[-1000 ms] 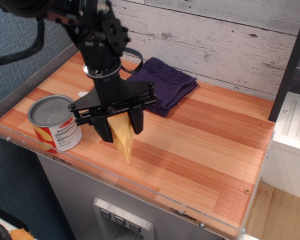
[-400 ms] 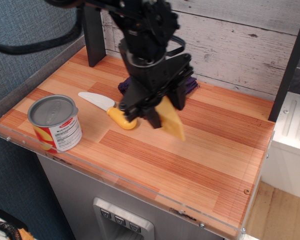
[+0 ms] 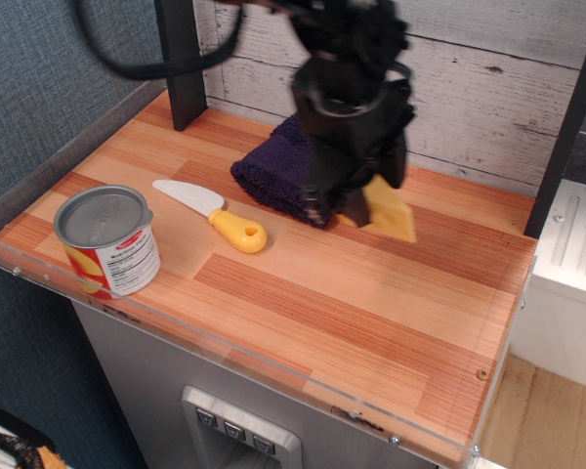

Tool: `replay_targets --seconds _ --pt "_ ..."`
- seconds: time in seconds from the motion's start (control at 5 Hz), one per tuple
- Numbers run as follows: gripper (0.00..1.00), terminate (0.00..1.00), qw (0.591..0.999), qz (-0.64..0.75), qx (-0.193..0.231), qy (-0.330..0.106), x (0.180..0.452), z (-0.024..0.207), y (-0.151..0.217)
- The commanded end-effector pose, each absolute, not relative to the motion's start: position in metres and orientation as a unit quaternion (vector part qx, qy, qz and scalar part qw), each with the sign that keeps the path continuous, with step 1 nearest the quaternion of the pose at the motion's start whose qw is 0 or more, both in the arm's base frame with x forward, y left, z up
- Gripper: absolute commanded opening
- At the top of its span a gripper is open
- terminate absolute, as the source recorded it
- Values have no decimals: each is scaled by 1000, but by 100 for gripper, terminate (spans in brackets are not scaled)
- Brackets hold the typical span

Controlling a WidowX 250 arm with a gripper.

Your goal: Move the cheese to the right of the cloth.

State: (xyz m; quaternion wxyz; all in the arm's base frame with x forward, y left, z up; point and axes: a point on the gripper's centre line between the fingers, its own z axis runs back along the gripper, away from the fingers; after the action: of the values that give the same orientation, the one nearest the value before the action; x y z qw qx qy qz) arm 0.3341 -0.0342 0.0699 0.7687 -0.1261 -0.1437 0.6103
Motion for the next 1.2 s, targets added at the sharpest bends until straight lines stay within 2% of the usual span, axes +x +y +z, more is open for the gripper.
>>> replay_targets --seconds 0.0,0.4,0.8,1.0 --pt "0 0 763 619 -128 -136 379 70 -48" --pt "0 0 772 617 -85 -127 411 60 -63" --pt "0 0 787 601 -72 -117 413 50 -64" --pt "100 0 793 594 -74 -114 413 52 -64"
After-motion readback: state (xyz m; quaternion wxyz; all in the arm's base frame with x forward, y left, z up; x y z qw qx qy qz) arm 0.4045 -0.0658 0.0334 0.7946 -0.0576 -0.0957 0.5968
